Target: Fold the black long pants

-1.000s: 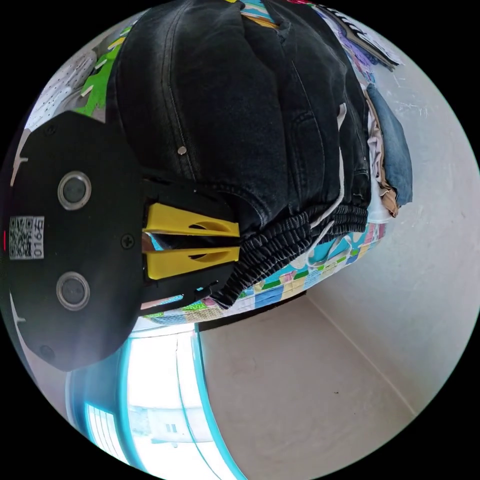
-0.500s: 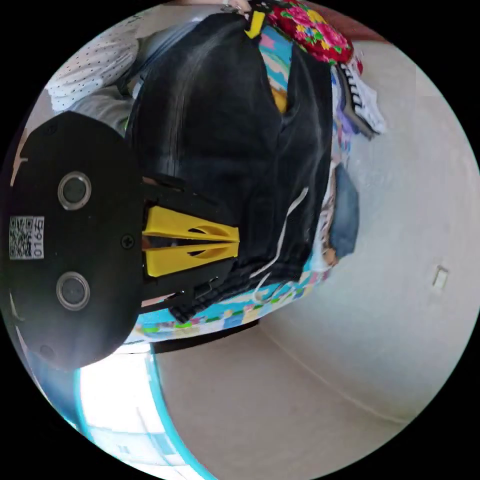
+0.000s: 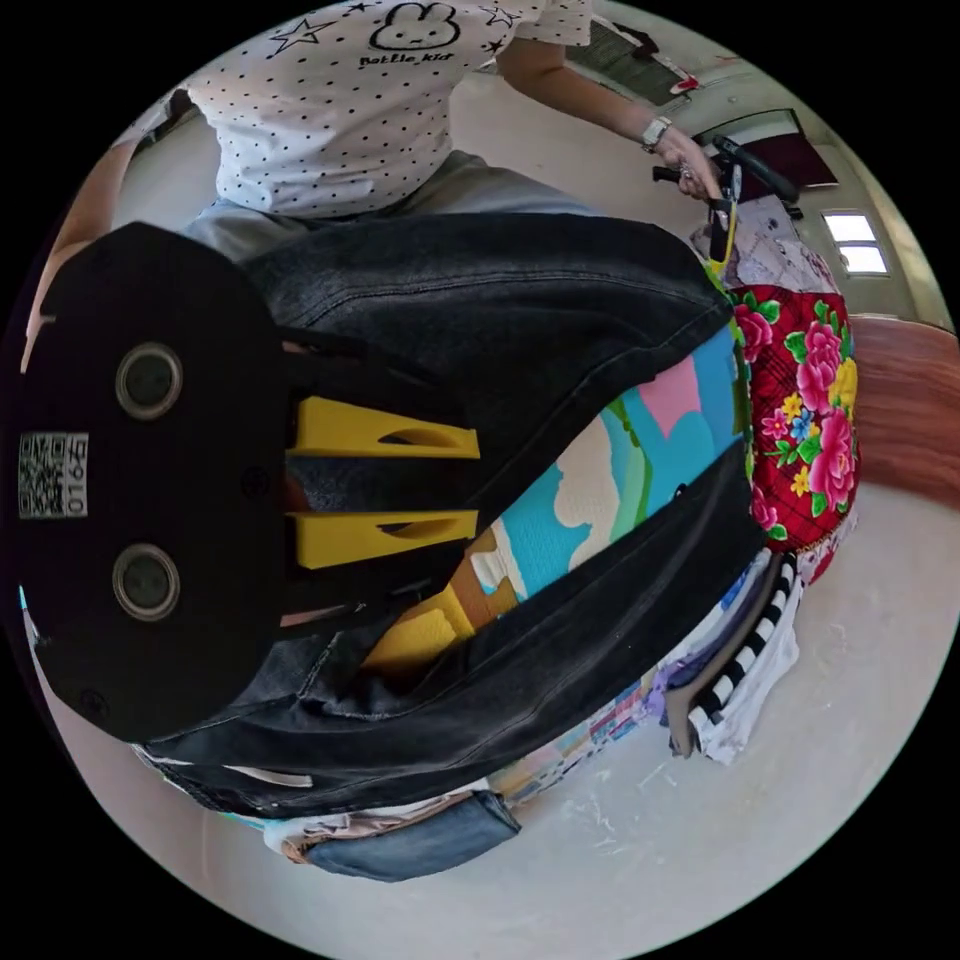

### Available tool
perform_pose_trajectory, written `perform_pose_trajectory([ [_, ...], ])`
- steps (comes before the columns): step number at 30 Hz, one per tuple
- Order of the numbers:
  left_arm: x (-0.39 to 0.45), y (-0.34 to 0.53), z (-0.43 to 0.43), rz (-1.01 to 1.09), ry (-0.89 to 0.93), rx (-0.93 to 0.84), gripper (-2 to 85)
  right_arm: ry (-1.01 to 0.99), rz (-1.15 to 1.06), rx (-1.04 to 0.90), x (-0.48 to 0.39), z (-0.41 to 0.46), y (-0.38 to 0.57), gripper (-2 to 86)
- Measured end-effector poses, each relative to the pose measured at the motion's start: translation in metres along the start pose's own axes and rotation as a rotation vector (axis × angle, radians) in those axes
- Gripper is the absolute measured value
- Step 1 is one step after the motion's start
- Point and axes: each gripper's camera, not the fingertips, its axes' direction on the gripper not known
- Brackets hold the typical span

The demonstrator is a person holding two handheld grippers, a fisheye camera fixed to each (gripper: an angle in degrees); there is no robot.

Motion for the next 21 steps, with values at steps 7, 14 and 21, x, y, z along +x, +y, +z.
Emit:
perform_pose_trajectory([
  [7, -0.038, -0.008, -0.001, 0.050, 0.030, -0.069, 4.5, 0.076, -0.037, -0.089, -0.024, 0.029, -0.061, 8.0],
  [14, -0.061, -0.036, -0.046, 0.059, 0.052, 0.073, 10.0, 0.043, 0.032, -0.011, -0.020, 0.023, -0.073, 8.1],
  [21, -0.066, -0.067, -0.031, 0.135, 0.203, -0.060, 4.1, -0.007, 0.073, 0.024, -0.008, 0.011, -0.085, 7.1],
])
